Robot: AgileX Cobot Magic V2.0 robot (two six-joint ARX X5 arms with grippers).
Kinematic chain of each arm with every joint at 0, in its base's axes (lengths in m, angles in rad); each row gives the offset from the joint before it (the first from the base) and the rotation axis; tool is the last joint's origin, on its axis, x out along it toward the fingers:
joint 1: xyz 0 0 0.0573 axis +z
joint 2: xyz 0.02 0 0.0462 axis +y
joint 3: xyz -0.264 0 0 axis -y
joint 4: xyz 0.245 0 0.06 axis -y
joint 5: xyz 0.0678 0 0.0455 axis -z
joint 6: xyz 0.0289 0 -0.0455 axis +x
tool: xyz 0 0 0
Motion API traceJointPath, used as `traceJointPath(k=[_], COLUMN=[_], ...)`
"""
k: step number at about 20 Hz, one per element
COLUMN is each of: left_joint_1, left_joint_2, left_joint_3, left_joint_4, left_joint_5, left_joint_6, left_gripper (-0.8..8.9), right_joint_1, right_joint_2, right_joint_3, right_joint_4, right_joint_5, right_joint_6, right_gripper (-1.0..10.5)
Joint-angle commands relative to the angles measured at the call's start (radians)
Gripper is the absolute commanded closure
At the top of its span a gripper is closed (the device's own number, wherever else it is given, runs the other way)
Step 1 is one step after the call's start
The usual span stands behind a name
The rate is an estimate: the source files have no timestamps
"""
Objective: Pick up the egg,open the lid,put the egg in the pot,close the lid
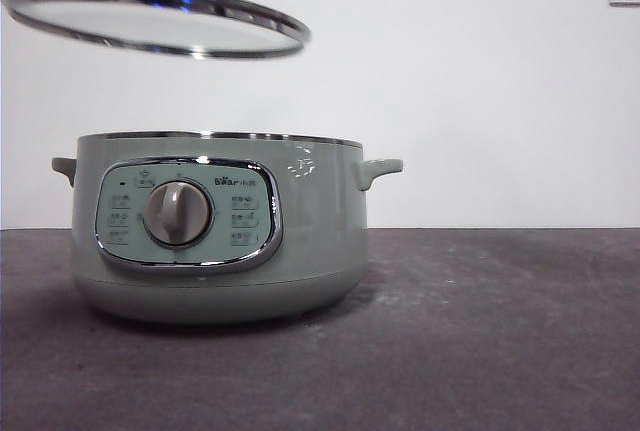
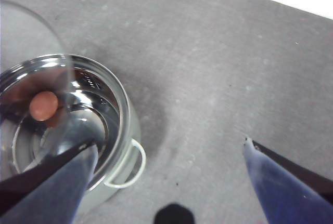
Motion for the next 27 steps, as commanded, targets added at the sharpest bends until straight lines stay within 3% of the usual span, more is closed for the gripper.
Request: traceJointPath(k=[1, 12, 24, 26, 27], left_joint_1=[-0.009, -0.064, -0.071, -0.071, -0.071], left_joint_2=[0.048, 0.232, 0.262, 0.262, 0.262], left_joint_3=[0.01, 0.01, 0.01, 0.01, 0.01], left_joint_4=[0.085, 0.136, -0.009, -0.046, -0.057], left_joint_5=[0.018, -0.017, -0.008, -0.01, -0.009], left_joint_6=[-0.035, -0.037, -0.057, -0.056, -0.056], left_gripper=[8.22, 8.22, 8.22, 8.09, 7.25], right_joint_1=[-0.013, -0.04, -0.04, -0.04, -0.04], right_joint_2=[-0.005, -0.005, -0.005, -0.005, -0.005], right_joint_3=[-0.004, -0.004, -0.004, -0.004, -0.004], right_joint_4=[-0.01, -0.037, -0.034, -0.034, -0.035], right_joint_5=[0.003, 0.003, 0.003, 0.002, 0.003], right_joint_6=[0.01, 0.009, 0.009, 0.01, 0.01], right_gripper=[4.8, 4.8, 4.8, 4.8, 4.8])
